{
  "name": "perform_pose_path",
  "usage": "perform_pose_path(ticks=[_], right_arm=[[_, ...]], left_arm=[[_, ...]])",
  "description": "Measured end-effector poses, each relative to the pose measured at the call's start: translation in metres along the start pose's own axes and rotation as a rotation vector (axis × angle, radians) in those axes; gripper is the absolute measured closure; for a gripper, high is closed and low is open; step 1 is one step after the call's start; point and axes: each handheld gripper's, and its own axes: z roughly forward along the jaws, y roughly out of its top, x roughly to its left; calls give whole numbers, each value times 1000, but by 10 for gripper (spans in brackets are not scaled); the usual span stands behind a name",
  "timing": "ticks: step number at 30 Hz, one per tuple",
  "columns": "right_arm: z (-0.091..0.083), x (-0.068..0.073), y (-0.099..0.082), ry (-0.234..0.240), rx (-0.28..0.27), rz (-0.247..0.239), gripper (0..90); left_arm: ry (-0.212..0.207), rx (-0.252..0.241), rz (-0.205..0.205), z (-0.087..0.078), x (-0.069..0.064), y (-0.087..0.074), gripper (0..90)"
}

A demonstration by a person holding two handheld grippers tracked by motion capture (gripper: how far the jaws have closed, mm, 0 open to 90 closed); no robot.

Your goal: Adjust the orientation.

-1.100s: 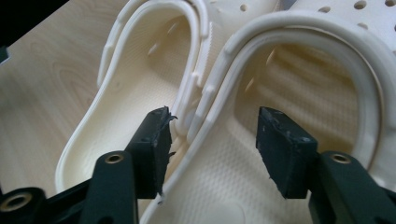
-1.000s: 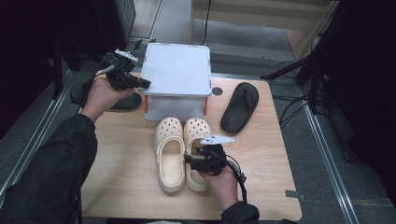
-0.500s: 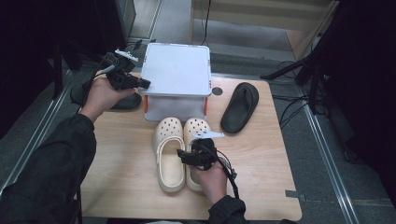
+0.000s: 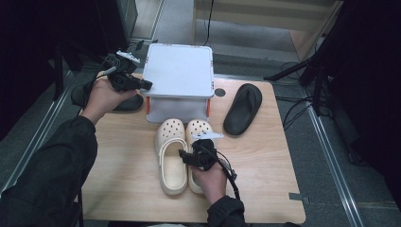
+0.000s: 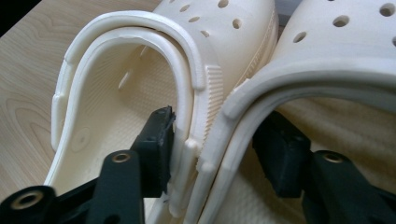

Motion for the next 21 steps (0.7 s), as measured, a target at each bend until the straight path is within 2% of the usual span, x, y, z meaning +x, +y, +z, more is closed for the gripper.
perform_pose_path(ticks=[4,8,13,21], right_arm=[[-1,-2,1,7,5,37,571],[-4,-3,1,-10,-1,36,642],[-7,-6,3,-37,-7,9,681],[-13,-9,9,-26,-21,-9,694]], left_arm=[[10,3,4,0,-2,0,892],[3,3,3,0,0,0,893],[2,0,3,0,0,0,893],[3,1,5,0,0,0,893]])
